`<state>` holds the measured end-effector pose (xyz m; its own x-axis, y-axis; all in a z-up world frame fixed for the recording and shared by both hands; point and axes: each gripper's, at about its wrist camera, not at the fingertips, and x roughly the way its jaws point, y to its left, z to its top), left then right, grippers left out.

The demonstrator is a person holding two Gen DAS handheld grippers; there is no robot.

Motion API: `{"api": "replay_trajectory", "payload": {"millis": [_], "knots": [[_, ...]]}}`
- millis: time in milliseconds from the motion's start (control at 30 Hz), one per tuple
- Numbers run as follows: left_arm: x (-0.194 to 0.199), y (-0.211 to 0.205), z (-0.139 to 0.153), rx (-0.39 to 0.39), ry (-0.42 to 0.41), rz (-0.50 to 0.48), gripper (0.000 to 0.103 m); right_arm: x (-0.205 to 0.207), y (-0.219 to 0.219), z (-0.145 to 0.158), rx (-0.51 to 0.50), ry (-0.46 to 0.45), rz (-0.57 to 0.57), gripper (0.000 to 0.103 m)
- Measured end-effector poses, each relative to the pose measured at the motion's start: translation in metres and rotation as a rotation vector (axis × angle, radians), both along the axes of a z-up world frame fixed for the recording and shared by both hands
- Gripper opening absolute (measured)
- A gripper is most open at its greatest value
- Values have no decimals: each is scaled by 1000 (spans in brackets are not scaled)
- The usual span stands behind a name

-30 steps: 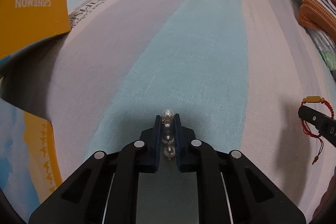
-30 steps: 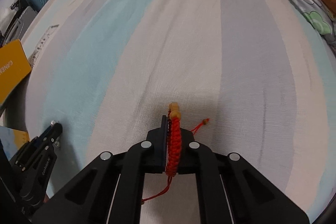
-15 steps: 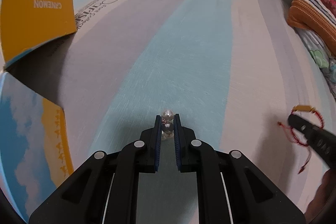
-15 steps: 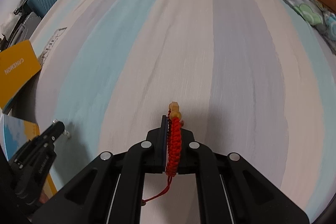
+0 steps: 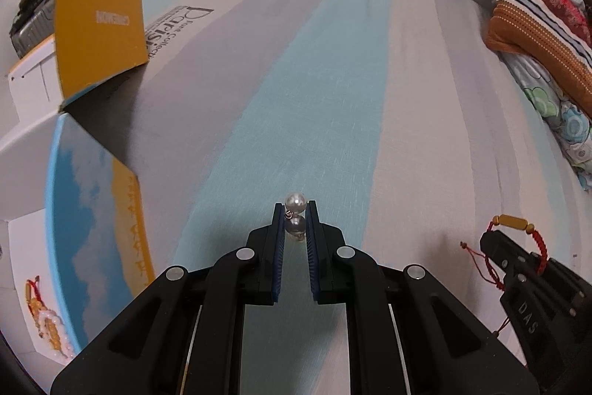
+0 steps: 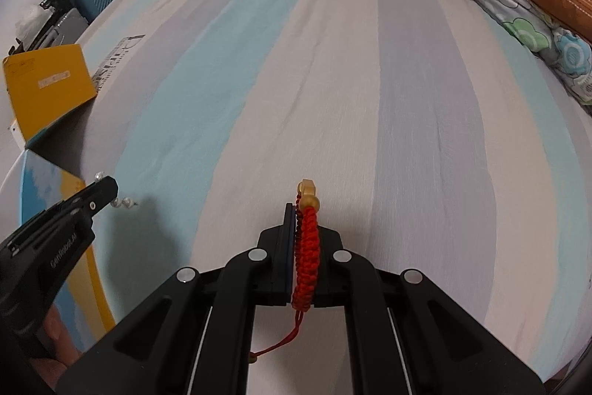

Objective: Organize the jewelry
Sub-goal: 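Carry the pearl strand and red cord bracelet into the white box and open both tools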

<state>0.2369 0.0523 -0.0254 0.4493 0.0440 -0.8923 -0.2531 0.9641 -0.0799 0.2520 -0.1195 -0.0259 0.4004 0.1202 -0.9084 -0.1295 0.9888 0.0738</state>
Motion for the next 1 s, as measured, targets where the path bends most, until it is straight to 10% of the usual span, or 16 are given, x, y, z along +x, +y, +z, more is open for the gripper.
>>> {"api": "replay_trajectory", "payload": {"millis": [567,1000], "knots": [[-80,53,74,-60,-100,3,10,-66,49,79,61,-176,120,4],[-172,140,98,71,-146,139,10,-127,152,104,142,-229,359,4]]}}
